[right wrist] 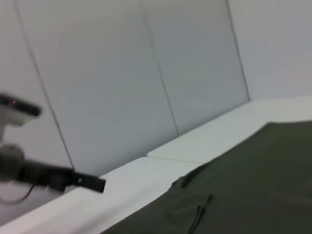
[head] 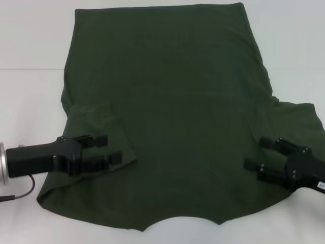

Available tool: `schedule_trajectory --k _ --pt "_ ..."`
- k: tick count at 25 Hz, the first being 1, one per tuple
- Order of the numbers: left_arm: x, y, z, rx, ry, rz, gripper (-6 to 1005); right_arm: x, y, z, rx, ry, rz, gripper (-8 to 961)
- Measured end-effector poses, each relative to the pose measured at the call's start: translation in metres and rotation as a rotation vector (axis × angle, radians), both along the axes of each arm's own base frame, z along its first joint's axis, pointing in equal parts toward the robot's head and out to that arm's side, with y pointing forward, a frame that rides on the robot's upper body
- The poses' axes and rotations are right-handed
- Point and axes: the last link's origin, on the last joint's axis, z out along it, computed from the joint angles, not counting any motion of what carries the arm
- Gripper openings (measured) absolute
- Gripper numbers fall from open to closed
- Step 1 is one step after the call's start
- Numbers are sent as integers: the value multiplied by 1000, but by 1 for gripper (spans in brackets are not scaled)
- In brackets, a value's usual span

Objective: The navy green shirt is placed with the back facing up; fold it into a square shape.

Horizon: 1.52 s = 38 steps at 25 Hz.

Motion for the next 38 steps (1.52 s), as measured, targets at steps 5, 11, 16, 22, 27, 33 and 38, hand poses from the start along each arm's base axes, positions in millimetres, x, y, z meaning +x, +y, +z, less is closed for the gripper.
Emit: schedule_trajectory --k 5,11,16,22,27,33,38 --pt "-1 -9 -14 106 91 -193 887 9 10 29 -95 69 -192 931" --pt "1 -13 -35 104 167 -290 888 29 22 80 -225 76 -513 930" --pt "4 -13 -40 91 166 -306 888 42 29 129 -198 42 -771 926" --pt "6 -13 -40 86 160 -312 888 36 46 153 -195 -45 -978 924" --pt "7 -14 -41 86 158 -316 887 24 72 142 -218 -164 -1036 924" --pt "4 -14 -39 87 163 -314 887 10 95 127 -218 -225 -1038 925" --pt "5 -13 -40 91 164 -314 887 17 102 109 -234 -259 -1061 925"
